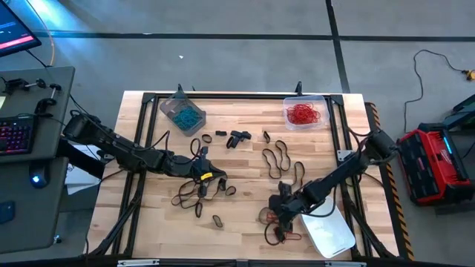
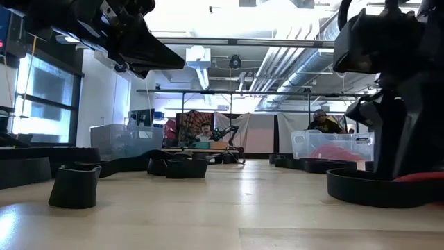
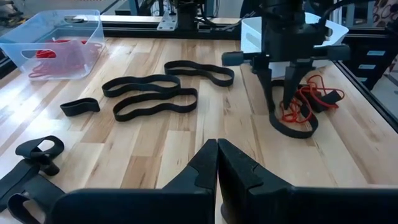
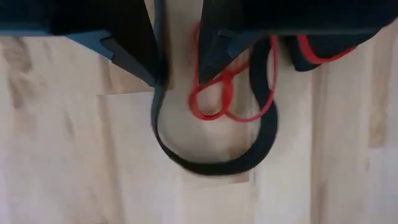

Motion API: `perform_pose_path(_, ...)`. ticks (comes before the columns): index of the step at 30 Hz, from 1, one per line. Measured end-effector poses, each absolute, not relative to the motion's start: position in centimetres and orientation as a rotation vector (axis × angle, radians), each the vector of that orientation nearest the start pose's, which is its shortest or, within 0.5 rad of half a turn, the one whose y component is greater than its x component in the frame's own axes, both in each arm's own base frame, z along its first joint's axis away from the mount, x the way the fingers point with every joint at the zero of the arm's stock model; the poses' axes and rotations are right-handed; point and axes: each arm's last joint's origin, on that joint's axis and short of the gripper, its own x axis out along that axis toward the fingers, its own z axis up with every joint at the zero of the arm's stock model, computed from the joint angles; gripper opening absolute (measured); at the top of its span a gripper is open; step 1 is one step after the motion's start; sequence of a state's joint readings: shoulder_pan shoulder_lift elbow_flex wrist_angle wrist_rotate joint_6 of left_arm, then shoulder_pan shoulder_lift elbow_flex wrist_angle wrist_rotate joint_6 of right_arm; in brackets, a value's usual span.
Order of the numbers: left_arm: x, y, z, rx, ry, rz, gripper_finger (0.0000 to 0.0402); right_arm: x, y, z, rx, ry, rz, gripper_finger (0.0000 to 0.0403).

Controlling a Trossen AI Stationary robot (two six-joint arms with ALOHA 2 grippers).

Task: Sort rubber bands into baskets
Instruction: Put the red rubber band into the transparent bin

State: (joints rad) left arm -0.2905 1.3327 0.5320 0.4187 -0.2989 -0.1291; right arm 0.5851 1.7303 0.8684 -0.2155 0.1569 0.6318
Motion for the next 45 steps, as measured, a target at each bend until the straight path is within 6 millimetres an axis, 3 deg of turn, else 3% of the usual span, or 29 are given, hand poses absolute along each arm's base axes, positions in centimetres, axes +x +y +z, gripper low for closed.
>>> perform_pose_path(14,25.1,-6.6,19.0,-0.016,0.367,0.033,0.0003,26.4,17.0,13.5,0.172,1.037,0.011,0.0087)
perform_pose_path(22,25.1,-6.6,19.0,-0.016,0.367,0.033,0.0003,27.1,18.7,15.6,0.100,1.009,0.108,0.0087)
perform_pose_path(30,25.1,-6.6,19.0,-0.016,0.368,0.033,0.0003,26.7,18.2,14.0,0.119,1.161,0.089,0.0087)
perform_pose_path(45,25.1,-6.6,19.0,-0.016,0.368,0.033,0.0003,27.3,17.5,13.3,0.103,1.171,0.087,0.0075)
